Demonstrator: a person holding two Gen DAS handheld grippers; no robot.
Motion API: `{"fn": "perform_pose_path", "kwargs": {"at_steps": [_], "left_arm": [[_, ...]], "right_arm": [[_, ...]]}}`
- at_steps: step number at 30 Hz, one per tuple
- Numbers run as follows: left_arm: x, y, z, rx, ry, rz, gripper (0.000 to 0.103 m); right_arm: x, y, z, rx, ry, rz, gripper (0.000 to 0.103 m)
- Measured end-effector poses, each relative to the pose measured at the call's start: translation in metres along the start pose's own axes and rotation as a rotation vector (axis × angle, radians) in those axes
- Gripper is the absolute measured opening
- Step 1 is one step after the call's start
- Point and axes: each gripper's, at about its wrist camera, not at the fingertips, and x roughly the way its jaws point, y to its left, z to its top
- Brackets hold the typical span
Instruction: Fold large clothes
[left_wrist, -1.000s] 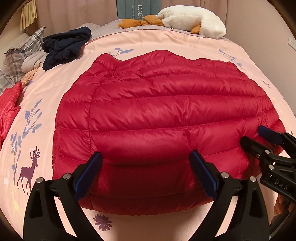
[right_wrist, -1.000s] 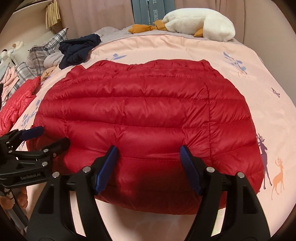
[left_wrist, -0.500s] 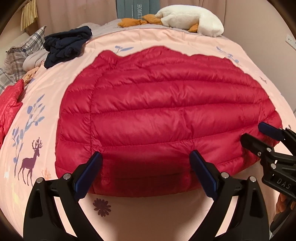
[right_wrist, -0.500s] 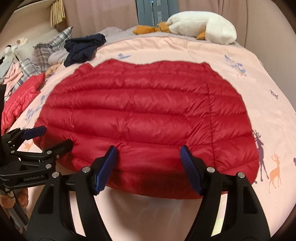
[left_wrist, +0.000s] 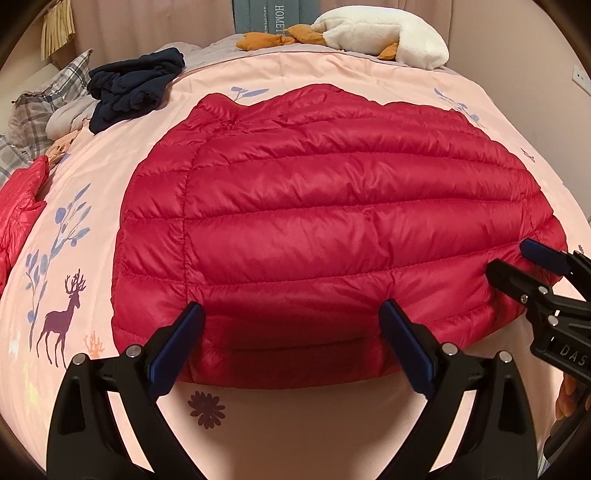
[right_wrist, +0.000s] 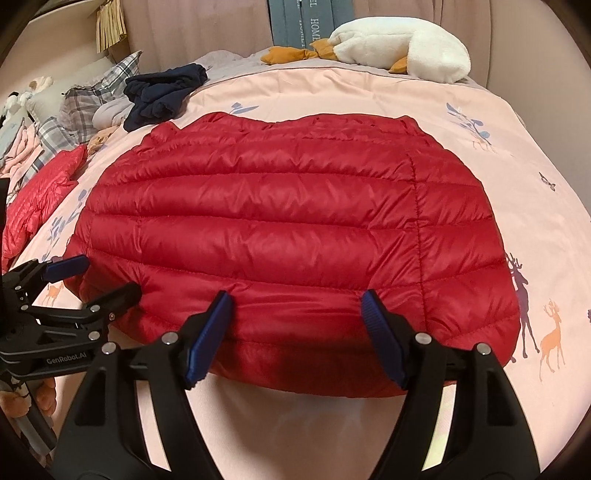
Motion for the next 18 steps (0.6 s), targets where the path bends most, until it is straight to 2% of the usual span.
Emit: {"fn": "perform_pose_path", "kwargs": {"at_steps": [18], "left_arm": [[-0.008,0.007,-0.004,-0.013,-0.010,0.003,0.097]], "right_arm": [[-0.013,-0.019,-0.002,0.034,-0.018,-0.047,0.074]]}}
